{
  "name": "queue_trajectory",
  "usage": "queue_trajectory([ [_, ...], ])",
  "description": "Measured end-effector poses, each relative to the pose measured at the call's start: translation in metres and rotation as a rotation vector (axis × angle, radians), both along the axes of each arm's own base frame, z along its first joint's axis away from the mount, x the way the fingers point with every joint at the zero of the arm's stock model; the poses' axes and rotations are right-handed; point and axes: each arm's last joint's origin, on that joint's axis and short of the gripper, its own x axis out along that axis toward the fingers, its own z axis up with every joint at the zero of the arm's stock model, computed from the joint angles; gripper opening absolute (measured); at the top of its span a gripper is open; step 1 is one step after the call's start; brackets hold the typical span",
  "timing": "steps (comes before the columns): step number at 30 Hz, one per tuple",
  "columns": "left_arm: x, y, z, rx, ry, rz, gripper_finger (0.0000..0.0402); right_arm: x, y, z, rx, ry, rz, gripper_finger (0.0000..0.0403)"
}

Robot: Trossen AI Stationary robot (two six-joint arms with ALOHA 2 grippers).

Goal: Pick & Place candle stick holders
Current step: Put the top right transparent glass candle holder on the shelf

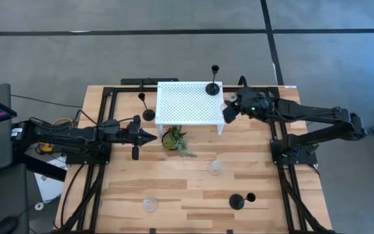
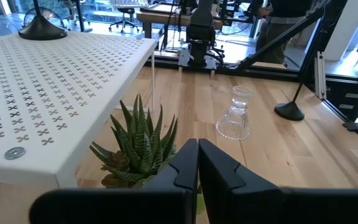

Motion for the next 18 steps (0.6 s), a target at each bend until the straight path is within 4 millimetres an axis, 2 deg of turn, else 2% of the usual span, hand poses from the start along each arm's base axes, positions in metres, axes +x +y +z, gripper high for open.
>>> queue_trajectory([
  [10,0.000,0.000,0.000,0.000,0.000,0.000,0.0012,0.044,-0.004,-0.013,-0.027,0.048,0.039,0.0118],
  [18,0.000,0.000,0.000,0.000,0.000,0.000,0.0012,0.063,-0.008,-0.027,-0.026,0.064,0.039,0.0115],
])
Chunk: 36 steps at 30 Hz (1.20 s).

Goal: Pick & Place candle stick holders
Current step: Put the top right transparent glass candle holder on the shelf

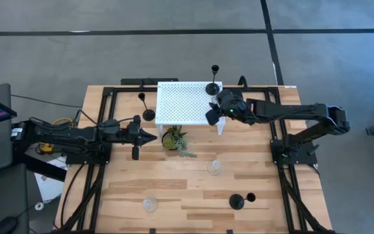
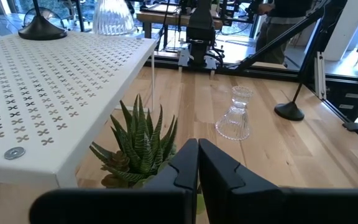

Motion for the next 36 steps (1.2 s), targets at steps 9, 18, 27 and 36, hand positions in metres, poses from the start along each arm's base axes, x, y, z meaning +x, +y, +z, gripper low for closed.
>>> queue_trajectory([
  [9,0.000,0.000,0.000,0.000,0.000,0.000,0.0012,0.008,-0.003,-0.005,-0.004,-0.017,-0.007,0.0123],
  [18,0.000,0.000,0.000,0.000,0.000,0.000,0.0012,0.007,-0.008,-0.005,-0.004,-0.015,-0.024,0.0127],
  [27,0.000,0.000,0.000,0.000,0.000,0.000,0.0012,0.006,-0.011,-0.005,-0.004,-0.015,-0.035,0.0114],
  [36,0.000,0.000,0.000,0.000,0.000,0.000,0.0012,0.014,-0.013,-0.017,-0.001,0.018,-0.039,0.0131],
])
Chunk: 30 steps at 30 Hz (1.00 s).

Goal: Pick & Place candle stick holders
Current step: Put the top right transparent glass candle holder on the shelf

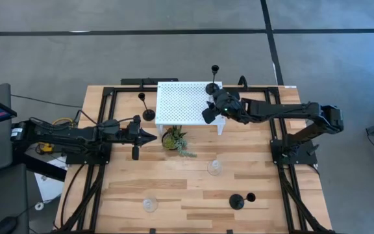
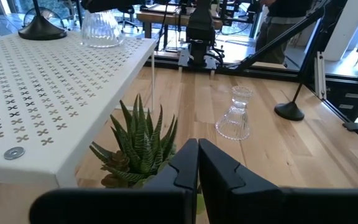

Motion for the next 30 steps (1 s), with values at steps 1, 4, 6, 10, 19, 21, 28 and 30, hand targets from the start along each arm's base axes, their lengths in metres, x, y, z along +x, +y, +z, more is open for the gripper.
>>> queue_trajectory([
  [1,0.0000,-0.0001,0.0000,0.000,0.000,0.000,0.0012,0.0021,-0.0005,-0.0019,-0.001,0.002,-0.002,0.0125],
  [4,0.0000,0.0000,0.0000,0.000,0.000,0.000,0.0012,0.0061,-0.0017,-0.0055,-0.007,0.007,-0.010,0.0116],
  [6,0.0000,0.0000,0.0000,0.000,0.000,-0.001,0.0012,0.0064,-0.0018,-0.0052,-0.012,0.007,-0.006,0.0116],
  [10,0.0000,0.0000,0.0000,0.000,0.000,0.000,0.0012,0.0044,-0.0018,-0.0035,-0.015,0.006,-0.005,0.0131],
  [19,0.0004,0.0000,-0.0007,0.000,0.005,0.000,0.0012,0.0024,-0.0021,-0.0023,-0.016,0.020,0.018,0.0116],
  [21,0.0004,0.0000,-0.0007,0.000,0.005,0.000,0.0012,0.0025,-0.0017,-0.0023,-0.024,0.030,0.028,0.0116],
  [28,0.0004,0.0000,-0.0007,0.000,0.005,0.000,0.0012,0.0018,-0.0002,-0.0059,-0.033,0.076,0.053,0.0218],
  [30,0.0004,0.0000,-0.0007,0.000,0.005,0.000,0.0012,0.0017,-0.0002,-0.0063,-0.032,0.078,0.053,0.0249],
])
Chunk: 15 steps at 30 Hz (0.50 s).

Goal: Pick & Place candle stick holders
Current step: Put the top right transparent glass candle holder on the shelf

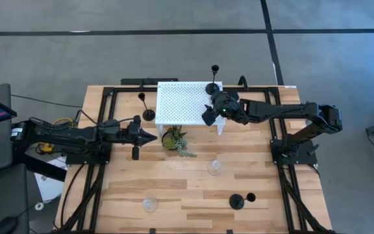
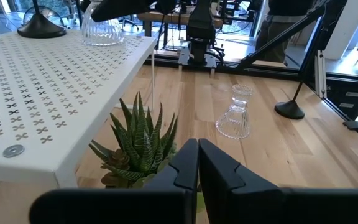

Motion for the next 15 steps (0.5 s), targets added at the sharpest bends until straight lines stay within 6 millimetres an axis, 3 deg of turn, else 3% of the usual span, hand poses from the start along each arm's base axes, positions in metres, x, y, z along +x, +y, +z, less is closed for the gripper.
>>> queue_trajectory([
  [6,0.000,0.000,0.000,0.000,0.000,0.000,0.0012,0.000,0.000,0.001,-0.014,0.008,0.013,0.0297],
  [15,0.000,0.000,0.000,0.000,0.000,0.000,0.0012,0.004,0.005,0.028,-0.028,0.032,0.047,0.0303],
])
